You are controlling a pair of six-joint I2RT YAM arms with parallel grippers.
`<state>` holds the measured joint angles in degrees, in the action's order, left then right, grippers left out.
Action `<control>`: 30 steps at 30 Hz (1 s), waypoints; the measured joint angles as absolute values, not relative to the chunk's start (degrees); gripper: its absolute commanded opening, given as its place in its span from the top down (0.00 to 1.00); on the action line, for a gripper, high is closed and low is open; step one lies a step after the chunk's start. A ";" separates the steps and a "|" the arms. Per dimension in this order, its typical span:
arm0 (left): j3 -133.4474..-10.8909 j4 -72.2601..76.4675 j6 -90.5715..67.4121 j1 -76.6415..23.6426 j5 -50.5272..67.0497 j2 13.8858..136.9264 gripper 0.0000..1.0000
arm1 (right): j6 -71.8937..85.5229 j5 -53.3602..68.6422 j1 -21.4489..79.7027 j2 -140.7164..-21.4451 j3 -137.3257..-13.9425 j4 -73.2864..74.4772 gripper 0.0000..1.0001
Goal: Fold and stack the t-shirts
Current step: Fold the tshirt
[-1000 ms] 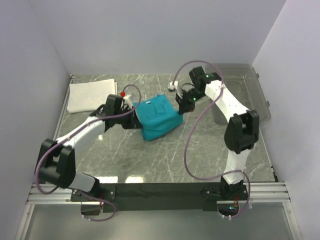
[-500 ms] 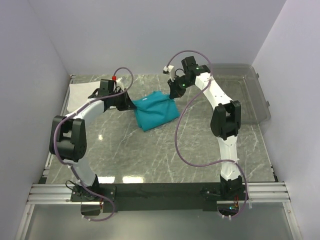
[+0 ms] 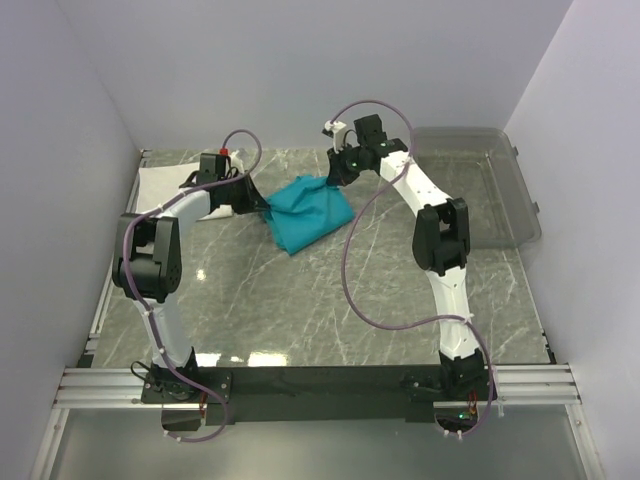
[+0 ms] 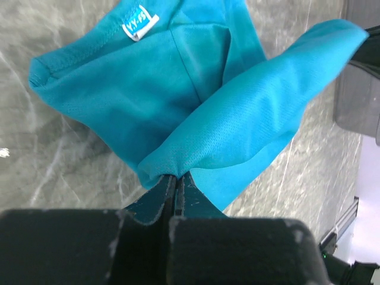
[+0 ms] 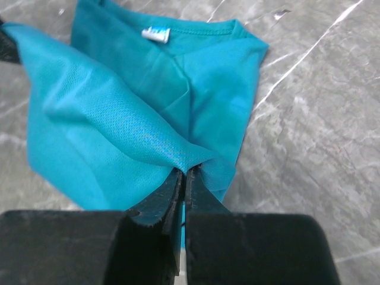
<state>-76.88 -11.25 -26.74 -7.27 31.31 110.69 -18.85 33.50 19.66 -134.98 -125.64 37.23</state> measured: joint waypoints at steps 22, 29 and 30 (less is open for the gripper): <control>-74.32 -7.92 -31.35 -6.02 22.81 110.61 0.99 | -6.39 25.98 24.40 -140.46 -128.16 24.34 1.00; -73.67 -7.60 -32.73 -5.63 20.60 110.41 0.99 | -2.28 22.22 25.30 -141.10 -130.23 22.61 1.00; -73.60 -7.57 -32.86 -5.54 20.32 110.41 0.99 | -1.93 21.69 25.50 -141.21 -130.58 22.37 1.00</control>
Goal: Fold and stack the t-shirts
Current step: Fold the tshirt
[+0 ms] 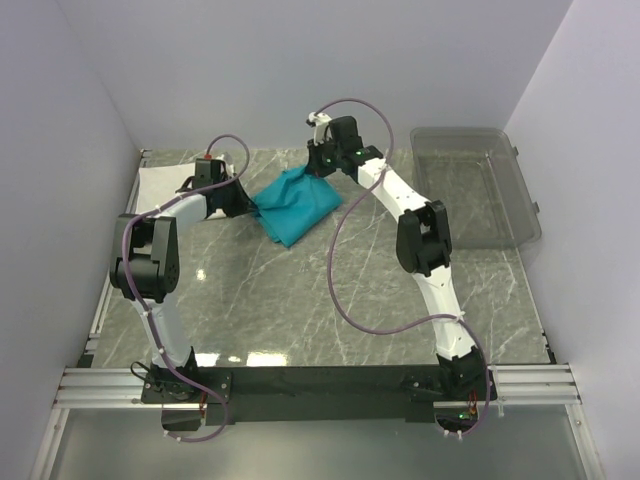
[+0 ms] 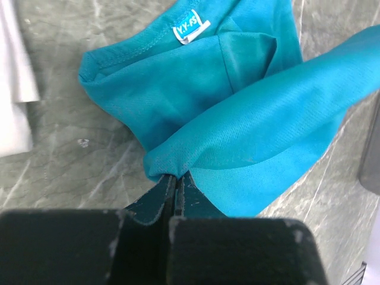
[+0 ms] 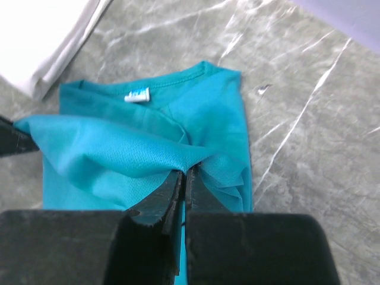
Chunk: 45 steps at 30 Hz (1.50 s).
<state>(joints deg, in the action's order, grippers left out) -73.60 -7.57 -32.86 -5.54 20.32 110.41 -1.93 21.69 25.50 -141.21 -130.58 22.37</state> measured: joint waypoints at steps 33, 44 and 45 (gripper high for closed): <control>-69.78 -6.63 -36.27 -5.82 15.51 96.55 0.91 | 5.13 34.81 17.63 -142.26 -131.87 25.56 0.72; -77.14 -4.36 -35.86 -10.66 27.00 111.24 0.92 | 18.87 50.26 20.08 -144.51 -127.98 23.00 0.76; -77.84 -4.10 -36.14 -10.85 27.20 112.29 0.91 | 19.14 49.47 20.36 -144.70 -127.85 23.38 0.77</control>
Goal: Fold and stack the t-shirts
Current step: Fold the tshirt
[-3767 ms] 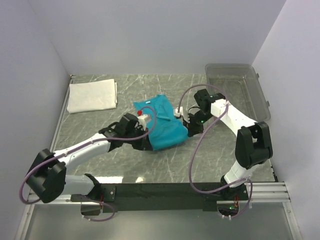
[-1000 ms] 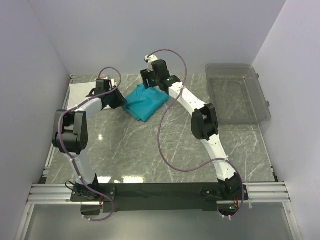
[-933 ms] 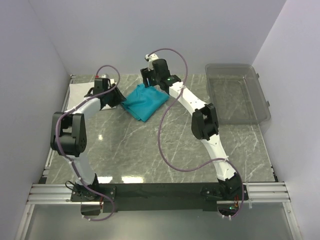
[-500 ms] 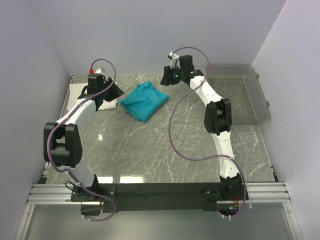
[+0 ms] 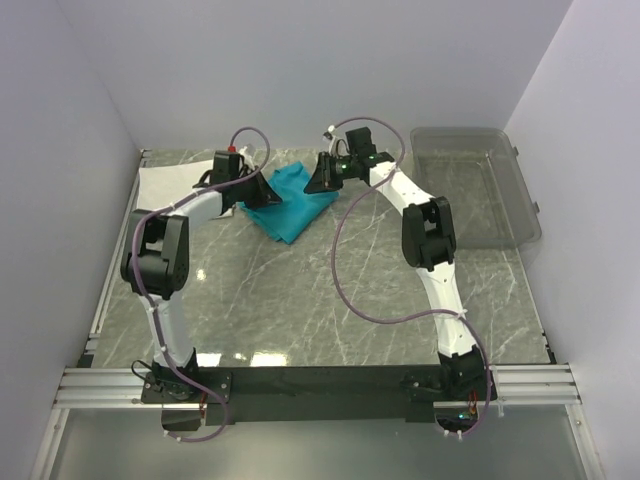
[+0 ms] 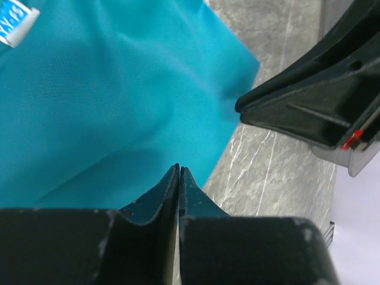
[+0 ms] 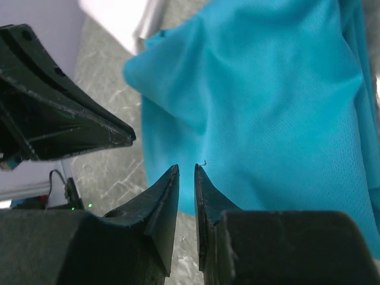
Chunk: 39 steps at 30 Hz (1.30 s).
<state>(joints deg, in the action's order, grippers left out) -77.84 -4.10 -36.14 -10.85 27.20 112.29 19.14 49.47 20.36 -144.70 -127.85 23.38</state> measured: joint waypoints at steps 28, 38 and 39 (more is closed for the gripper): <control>-79.35 -9.17 -33.61 -15.27 22.57 120.20 0.83 | 9.52 31.35 22.61 -135.02 -109.16 30.98 0.54; -74.15 -10.41 -27.20 -18.06 24.12 116.07 0.83 | -2.96 41.98 17.76 -114.24 -94.50 27.59 0.44; -73.30 -10.50 -26.06 -19.18 24.49 115.50 0.83 | -5.93 43.46 17.17 -112.01 -93.41 27.53 0.44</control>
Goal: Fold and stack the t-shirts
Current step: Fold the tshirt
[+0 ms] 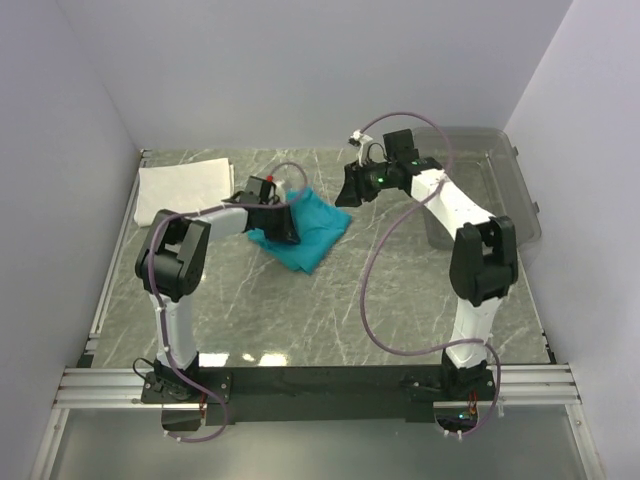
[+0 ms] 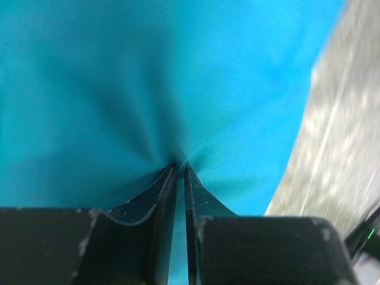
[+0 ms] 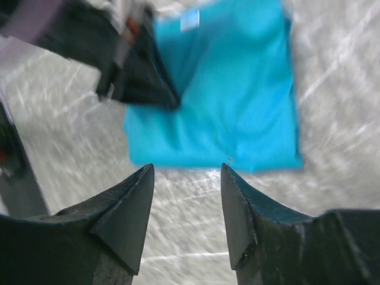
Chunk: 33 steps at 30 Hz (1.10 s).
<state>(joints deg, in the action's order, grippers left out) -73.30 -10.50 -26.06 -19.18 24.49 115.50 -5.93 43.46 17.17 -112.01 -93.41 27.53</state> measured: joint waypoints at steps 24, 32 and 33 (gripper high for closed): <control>-60.42 -10.61 -29.36 -29.23 23.24 89.30 0.46 | -23.81 44.05 14.26 -105.32 -75.57 38.44 0.42; -72.84 -14.31 -23.42 -23.51 22.33 98.54 0.45 | -19.62 43.35 14.26 -101.34 -70.54 35.33 0.41; -74.89 -15.35 -22.61 -23.49 22.44 101.21 0.46 | -19.16 43.03 14.26 -101.16 -70.17 35.20 0.41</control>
